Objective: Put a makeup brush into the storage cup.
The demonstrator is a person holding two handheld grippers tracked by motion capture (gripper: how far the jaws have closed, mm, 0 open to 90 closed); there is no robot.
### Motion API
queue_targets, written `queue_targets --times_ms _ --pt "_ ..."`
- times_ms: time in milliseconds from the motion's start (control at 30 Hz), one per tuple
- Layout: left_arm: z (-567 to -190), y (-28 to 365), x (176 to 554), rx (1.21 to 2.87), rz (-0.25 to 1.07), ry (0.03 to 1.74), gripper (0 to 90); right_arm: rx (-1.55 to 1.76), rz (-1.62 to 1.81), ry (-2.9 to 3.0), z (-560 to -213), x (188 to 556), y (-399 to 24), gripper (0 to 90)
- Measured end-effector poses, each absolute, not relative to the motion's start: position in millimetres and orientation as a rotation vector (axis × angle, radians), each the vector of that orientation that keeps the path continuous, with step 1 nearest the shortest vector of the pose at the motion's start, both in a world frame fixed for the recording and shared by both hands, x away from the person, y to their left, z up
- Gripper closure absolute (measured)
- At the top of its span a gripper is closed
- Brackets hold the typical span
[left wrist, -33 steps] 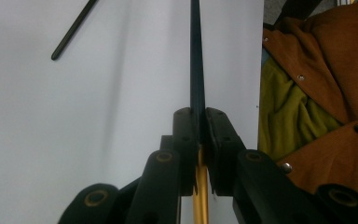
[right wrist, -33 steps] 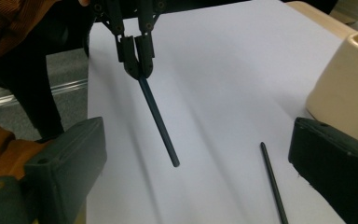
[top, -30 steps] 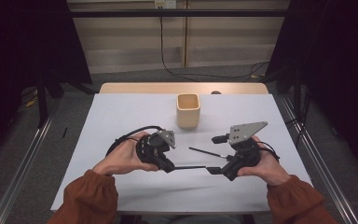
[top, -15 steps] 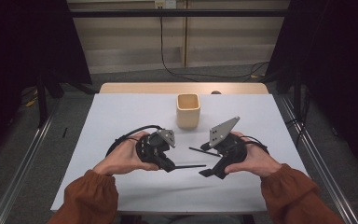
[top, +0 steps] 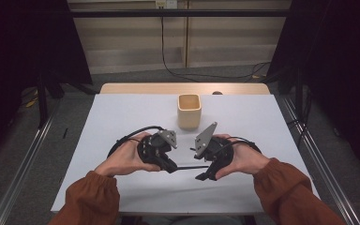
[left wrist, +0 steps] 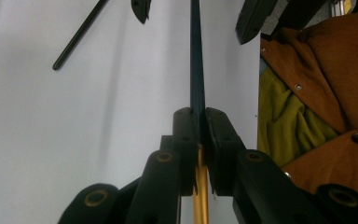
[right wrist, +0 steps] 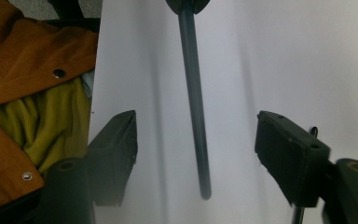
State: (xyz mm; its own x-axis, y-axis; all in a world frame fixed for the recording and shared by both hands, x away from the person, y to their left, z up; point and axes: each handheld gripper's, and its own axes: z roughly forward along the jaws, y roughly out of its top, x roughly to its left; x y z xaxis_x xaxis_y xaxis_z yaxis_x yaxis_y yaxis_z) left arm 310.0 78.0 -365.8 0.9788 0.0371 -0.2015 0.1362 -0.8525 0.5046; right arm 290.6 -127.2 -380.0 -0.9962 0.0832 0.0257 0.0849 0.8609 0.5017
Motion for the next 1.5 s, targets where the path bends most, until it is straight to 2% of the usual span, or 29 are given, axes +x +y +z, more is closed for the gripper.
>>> queue_targets --times_ms 133,267,467,767,1367,1433,1500 --pt "-366.5 77.5 310.1 2.591 -0.247 0.112 83.5 -0.128 -0.747 -3.006 -383.5 292.2 -121.2 45.8" --pt "-367.9 78.5 310.6 2.583 -0.248 0.125 83.5 -0.119 -0.739 -3.008 -384.1 292.9 -116.1 50.1" --pt "-369.9 78.1 312.3 2.580 -0.264 0.126 83.4 -0.113 -0.737 -3.007 -385.4 293.7 -111.1 65.4" --pt "-373.1 75.8 310.9 2.583 -0.249 0.108 83.4 -0.119 -0.747 -2.999 -391.4 294.6 -108.4 83.3" --pt "-376.2 79.1 313.2 2.531 -0.222 0.087 81.7 -0.156 -0.770 -2.961 -393.2 296.7 -113.4 84.7" --pt "-379.0 79.3 313.5 2.517 -0.217 0.104 80.2 -0.167 -0.777 -2.953 -393.7 297.2 -114.1 84.7" --pt "-380.0 79.0 313.3 2.508 -0.203 0.124 75.0 -0.170 -0.782 -2.949 -393.6 297.4 -113.8 84.8"
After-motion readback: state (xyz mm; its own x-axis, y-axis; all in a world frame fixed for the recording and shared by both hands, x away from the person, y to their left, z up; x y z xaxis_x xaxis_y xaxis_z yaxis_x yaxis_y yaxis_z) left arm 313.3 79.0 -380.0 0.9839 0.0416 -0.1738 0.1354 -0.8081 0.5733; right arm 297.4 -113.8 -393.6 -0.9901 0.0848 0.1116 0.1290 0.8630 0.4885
